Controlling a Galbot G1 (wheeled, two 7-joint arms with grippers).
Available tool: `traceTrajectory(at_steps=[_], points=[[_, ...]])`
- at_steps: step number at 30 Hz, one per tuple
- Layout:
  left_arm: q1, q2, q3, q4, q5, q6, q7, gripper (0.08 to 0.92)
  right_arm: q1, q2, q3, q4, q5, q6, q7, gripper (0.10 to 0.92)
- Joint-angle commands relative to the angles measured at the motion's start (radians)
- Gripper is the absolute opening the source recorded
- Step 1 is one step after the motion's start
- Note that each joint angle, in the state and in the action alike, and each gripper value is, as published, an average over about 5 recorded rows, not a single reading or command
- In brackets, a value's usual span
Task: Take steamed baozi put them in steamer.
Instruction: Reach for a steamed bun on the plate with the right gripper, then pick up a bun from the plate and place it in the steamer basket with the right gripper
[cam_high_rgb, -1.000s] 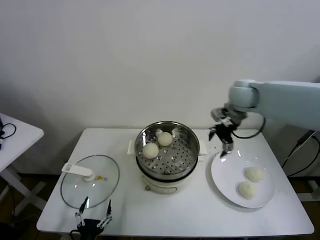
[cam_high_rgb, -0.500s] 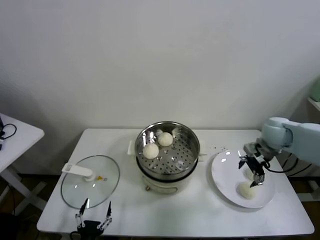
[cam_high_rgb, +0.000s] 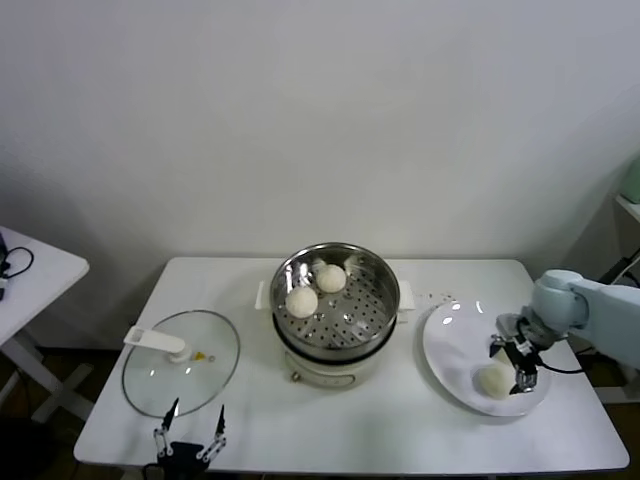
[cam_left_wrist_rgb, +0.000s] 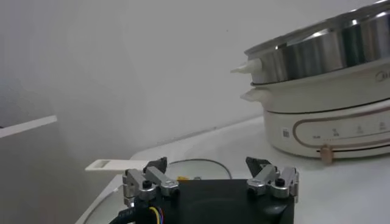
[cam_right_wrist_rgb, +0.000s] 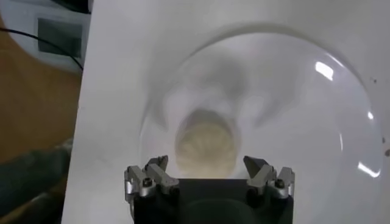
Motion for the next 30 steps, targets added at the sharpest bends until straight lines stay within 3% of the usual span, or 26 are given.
traceTrajectory(at_steps=[1, 7, 16, 23, 30], points=[[0.000, -0.009, 0.000, 0.003, 0.002, 0.001, 0.000, 0.823, -0.142, -0.016, 0.125, -0.045, -0.043, -0.006, 0.023, 0.823], [0.001, -0.010, 0.001, 0.006, 0.007, -0.002, -0.002, 0.823, -0.162, -0.009, 0.153, -0.054, -0.041, -0.005, 0.033, 0.817], [0.004, -0.011, 0.001, 0.003, 0.013, -0.004, -0.003, 0.823, -0.069, -0.022, 0.125, -0.015, -0.014, 0.021, 0.012, 0.683], [0.007, -0.010, -0.004, 0.003, 0.017, -0.006, -0.002, 0.823, 0.407, 0.020, -0.190, 0.036, 0.139, 0.142, -0.043, 0.679], [0.010, -0.013, -0.004, -0.005, 0.025, -0.003, -0.001, 0.823, 0.695, 0.141, -0.265, 0.016, 0.266, 0.304, -0.120, 0.679]])
